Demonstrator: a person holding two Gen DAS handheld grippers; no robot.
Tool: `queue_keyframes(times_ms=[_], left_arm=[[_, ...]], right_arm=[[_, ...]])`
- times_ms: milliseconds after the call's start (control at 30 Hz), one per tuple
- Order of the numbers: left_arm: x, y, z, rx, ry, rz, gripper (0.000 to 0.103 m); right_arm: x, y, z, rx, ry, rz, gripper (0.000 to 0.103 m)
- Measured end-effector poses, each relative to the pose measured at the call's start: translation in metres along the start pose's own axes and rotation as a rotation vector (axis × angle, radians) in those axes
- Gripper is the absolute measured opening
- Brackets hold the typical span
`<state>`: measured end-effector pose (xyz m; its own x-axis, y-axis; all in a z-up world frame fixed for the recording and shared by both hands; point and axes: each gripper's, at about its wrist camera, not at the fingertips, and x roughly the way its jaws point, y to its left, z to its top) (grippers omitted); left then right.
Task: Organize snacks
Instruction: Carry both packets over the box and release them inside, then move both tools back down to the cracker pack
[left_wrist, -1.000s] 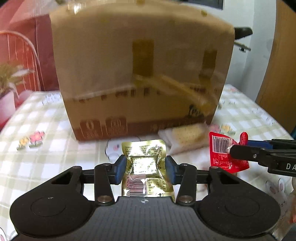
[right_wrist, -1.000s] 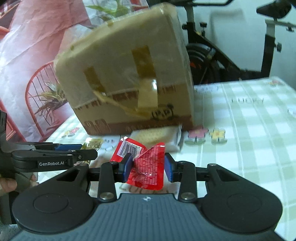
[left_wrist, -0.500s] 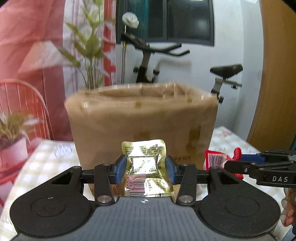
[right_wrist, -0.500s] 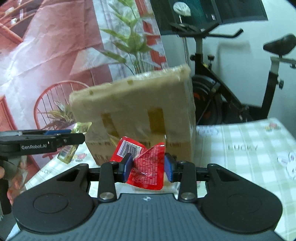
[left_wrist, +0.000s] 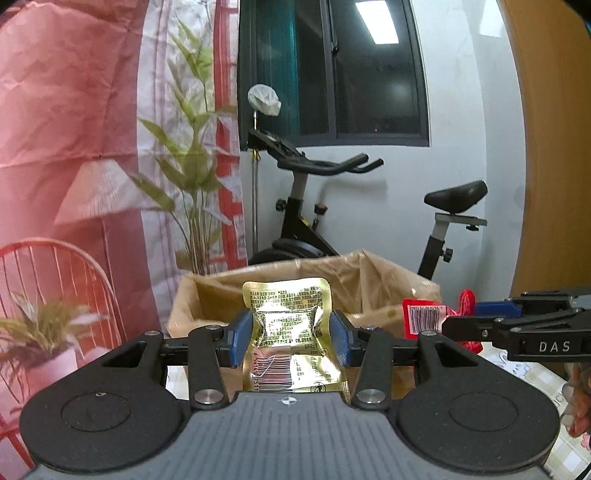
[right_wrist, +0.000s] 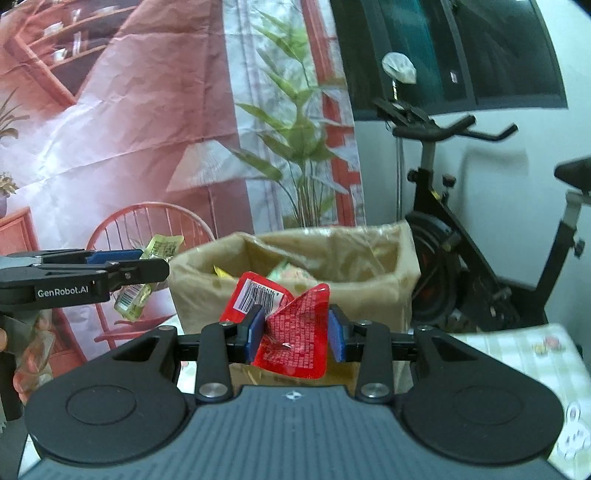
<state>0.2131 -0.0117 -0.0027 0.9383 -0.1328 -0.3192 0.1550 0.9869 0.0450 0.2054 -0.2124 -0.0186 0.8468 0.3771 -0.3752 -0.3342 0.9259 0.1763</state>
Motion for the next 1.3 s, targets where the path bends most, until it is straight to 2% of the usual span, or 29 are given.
queue_keyframes(times_ms=[400, 667, 800, 900, 1067, 1300], left_arm=[[0.043, 0.029, 0.034, 0.003, -0.026, 0.004, 0.048], [0.102, 0.03, 0.033, -0.002, 0.047, -0.013, 0.049], [0.126, 0.031, 0.029, -0.017, 0.107, -0.041, 0.058], [0.126, 0.031, 0.026, 0.0, 0.11, -0.025, 0.063], [0.105, 0.042, 0.023, -0.036, 0.123, -0.036, 0.063], [0.049, 0.045, 0.007, -0.035, 0.127, -0.056, 0.063]], right_arm=[[0.059, -0.002, 0.049, -0.083, -0.013, 0.013, 0.039], [0.118, -0.027, 0.056, -0.072, 0.036, -0.044, 0.039], [0.134, -0.039, 0.051, -0.04, 0.074, -0.065, 0.042], [0.131, -0.044, 0.046, -0.026, 0.068, -0.065, 0.058], [0.105, -0.046, 0.04, -0.023, 0.056, -0.028, 0.058], [0.053, -0.046, 0.022, -0.025, 0.05, 0.014, 0.058]])
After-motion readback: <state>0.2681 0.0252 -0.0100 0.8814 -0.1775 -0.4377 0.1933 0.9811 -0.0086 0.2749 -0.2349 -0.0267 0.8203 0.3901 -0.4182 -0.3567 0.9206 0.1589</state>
